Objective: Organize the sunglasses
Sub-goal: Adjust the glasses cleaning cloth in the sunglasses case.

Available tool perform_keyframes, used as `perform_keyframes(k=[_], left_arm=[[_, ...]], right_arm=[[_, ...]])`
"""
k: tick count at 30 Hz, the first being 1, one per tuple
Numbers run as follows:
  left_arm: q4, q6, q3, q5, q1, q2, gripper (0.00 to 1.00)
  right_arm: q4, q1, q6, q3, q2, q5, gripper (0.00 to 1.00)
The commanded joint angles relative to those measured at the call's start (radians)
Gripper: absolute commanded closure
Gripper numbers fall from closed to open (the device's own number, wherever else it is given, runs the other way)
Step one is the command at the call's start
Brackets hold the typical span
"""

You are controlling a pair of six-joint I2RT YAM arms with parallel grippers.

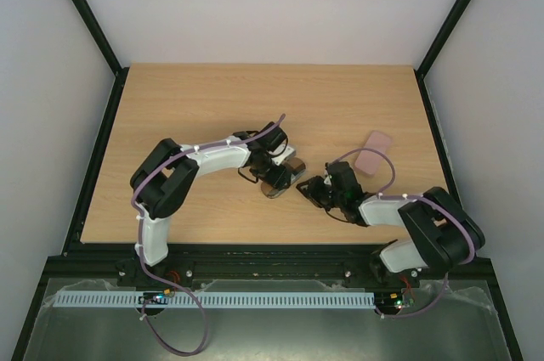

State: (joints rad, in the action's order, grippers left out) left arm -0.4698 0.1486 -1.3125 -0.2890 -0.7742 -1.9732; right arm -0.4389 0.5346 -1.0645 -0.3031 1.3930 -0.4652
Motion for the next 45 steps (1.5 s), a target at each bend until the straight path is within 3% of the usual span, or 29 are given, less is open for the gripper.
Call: perform_keyframes(k=[1, 10, 21, 26, 36, 45], left_arm=[[-0.033, 0.014, -0.020, -0.018, -0.004, 0.003, 0.41], [-0.037, 0.026, -0.025, -0.028, -0.005, -0.006, 0.50], [-0.067, 0.045, -0.033, 0.025, -0.022, -0.037, 0.60], [-0.057, 0.058, -0.033, -0.008, -0.022, -0.018, 0.63], [-0.059, 0.087, -0.033, -0.006, -0.020, -0.021, 0.67], [-0.094, 0.091, -0.041, 0.052, -0.036, -0.054, 0.69]], right_arm=[[-0.138, -0.005, -0.024, -0.009, 0.047, -0.036, 0.74], [-0.255, -0.004, -0.060, 0.005, 0.118, -0.076, 0.74], [-0.199, -0.005, -0.039, -0.027, 0.182, -0.029, 0.86], [-0.151, -0.004, -0.017, -0.037, 0.197, -0.012, 0.86], [-0.263, -0.004, -0.018, -0.008, 0.136, -0.088, 0.78], [-0.283, -0.005, -0.027, -0.025, 0.205, -0.081, 0.86]])
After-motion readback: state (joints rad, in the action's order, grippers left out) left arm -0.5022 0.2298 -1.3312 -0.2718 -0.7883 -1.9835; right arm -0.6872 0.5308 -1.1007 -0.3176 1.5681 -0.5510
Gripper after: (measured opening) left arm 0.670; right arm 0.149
